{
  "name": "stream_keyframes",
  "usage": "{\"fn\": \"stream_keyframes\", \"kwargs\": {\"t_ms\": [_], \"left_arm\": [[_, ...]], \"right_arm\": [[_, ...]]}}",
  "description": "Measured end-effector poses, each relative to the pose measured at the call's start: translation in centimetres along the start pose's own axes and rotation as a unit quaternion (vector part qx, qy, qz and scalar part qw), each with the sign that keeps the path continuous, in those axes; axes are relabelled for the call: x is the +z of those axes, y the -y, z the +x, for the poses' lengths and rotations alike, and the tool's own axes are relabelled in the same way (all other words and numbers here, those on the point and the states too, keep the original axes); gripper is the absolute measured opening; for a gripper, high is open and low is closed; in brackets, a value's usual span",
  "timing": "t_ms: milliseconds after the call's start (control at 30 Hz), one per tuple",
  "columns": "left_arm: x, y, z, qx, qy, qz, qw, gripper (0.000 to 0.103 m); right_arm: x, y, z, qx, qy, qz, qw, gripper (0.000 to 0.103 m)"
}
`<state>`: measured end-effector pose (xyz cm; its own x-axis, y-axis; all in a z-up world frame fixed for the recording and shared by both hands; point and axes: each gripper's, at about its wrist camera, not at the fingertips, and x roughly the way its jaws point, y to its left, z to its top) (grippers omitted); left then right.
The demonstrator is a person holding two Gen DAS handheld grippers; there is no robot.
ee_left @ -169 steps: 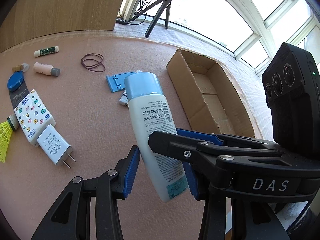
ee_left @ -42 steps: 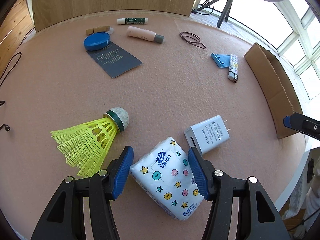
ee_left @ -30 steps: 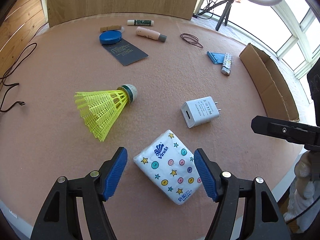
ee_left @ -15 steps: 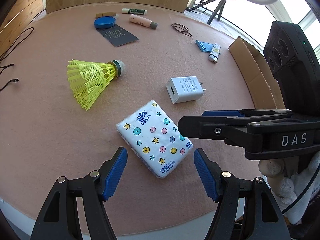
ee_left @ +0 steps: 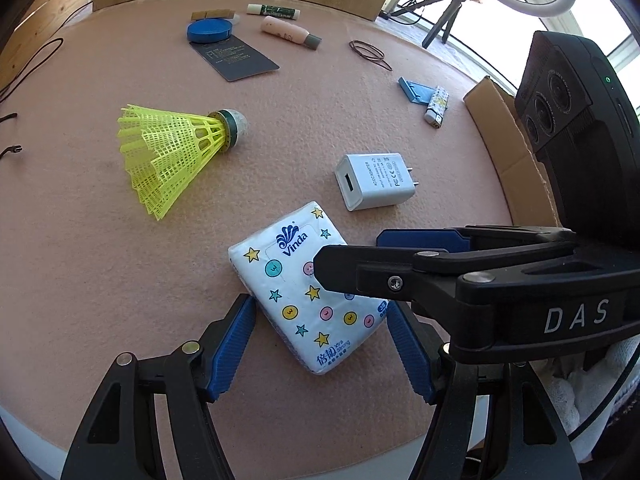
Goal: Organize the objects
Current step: 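Close the left gripper on the tissue pack and lift it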
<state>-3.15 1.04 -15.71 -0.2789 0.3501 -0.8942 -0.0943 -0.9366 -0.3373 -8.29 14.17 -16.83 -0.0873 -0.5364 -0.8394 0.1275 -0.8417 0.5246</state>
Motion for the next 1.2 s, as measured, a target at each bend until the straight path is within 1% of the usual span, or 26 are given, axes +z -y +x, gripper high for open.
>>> {"fn": "stream_keyframes", "kwargs": {"t_ms": [33,100,233,367,433,500,567,700,733,833,933,1033,1200], "left_arm": [[0.0,0.0,0.1,0.000,0.000,0.000,1.0000,0.070],[0.0,0.0,0.1,-0.003,0.000,0.000,1.0000,0.069],[0.0,0.0,0.4,-0.007,-0.002,0.000,1.0000,0.068],[0.1,0.0,0.5,-0.011,-0.002,0.000,0.9999,0.066],[0.1,0.0,0.5,-0.011,-0.003,-0.001,0.9999,0.066],[0.2,0.0,0.5,-0.011,-0.003,0.000,0.9999,0.065],[0.2,0.0,0.5,-0.011,-0.003,0.000,0.9999,0.065],[0.4,0.4,0.1,-0.008,0.000,0.002,1.0000,0.061],[0.5,0.6,-0.1,-0.008,0.002,0.003,1.0000,0.059],[1.0,1.5,-0.6,-0.010,0.009,0.014,0.9998,0.059],[1.4,3.0,-0.8,-0.009,0.016,0.032,0.9993,0.059],[2.0,4.6,-0.9,-0.018,0.021,0.044,0.9987,0.059],[3.3,8.6,-1.0,-0.035,0.029,0.081,0.9957,0.059]], "right_arm": [[0.0,-0.1,0.1,0.001,-0.001,0.000,1.000,0.061],[0.0,-0.1,0.2,0.005,-0.003,-0.001,1.000,0.058],[0.0,-0.3,0.4,0.007,-0.004,-0.002,1.000,0.055],[0.1,-0.4,0.6,0.012,-0.009,-0.003,1.000,0.047],[0.1,-0.5,0.7,0.016,-0.012,-0.003,1.000,0.045],[0.0,-0.7,0.8,0.024,-0.016,-0.005,1.000,0.038],[0.0,-1.0,0.6,0.018,-0.014,-0.009,1.000,0.038],[-0.3,-1.0,0.1,0.022,-0.010,-0.006,1.000,0.038],[-0.4,-0.9,-0.2,0.023,-0.008,-0.006,1.000,0.038],[-0.9,-0.7,-1.5,0.025,0.003,-0.004,1.000,0.038],[-1.1,-0.2,-2.9,0.024,0.015,0.004,1.000,0.038],[-1.4,0.6,-4.6,0.019,0.034,0.016,0.999,0.038],[-2.1,2.7,-8.3,0.008,0.071,0.038,0.997,0.037]]}}
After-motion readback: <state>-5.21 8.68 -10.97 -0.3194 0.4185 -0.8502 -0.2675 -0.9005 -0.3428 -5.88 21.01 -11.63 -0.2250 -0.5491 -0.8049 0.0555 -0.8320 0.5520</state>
